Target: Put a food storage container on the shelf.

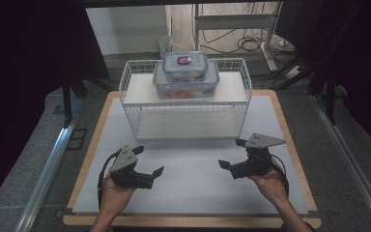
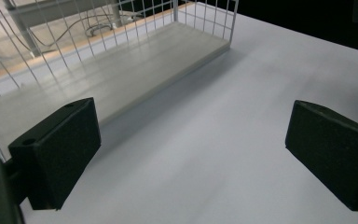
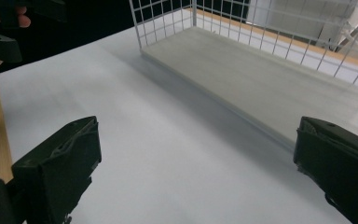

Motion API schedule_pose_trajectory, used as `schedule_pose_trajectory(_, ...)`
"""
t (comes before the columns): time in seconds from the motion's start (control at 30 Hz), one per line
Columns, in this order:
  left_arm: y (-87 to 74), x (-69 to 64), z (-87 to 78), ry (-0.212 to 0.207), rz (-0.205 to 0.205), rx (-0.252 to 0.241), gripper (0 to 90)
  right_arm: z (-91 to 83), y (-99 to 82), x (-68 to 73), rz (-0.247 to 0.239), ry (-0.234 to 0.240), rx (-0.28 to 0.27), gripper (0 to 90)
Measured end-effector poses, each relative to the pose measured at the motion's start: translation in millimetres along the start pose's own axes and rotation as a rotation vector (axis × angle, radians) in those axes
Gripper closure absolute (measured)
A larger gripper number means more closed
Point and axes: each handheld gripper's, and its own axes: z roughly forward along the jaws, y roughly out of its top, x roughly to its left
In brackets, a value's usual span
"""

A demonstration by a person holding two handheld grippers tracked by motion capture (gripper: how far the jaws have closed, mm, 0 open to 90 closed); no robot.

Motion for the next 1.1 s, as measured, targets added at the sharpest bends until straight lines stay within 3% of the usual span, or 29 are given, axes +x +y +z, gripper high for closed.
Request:
schedule_pose_trajectory(0.33, -26.3, -3.4, -7.3, 0.058, -0.012, 0.037, 3.0, -2.1, -28.8, 0.7, 0.022, -0.04, 0.036, 0.2)
schedule_pose_trajectory(0.47, -33.4, -6.8, -8.3, 0.076, 0.001, 0.064, 3.0, -3.3, -36.8, 3.1, 0.007, -0.06, 0.057, 0.1)
schedule_pose_trajectory(0.77, -42.1, -16.4, -11.7, 0.092, 0.029, 0.097, 2.8, -8.7, -50.4, 9.7, -0.005, -0.066, 0.091, 0.2)
schedule_pose_trajectory(1.1, -51.2, -19.5, -4.1, 0.097, 0.03, 0.168, 2.8, -9.0, -70.4, 15.0, 0.002, -0.063, 0.153, 0.2)
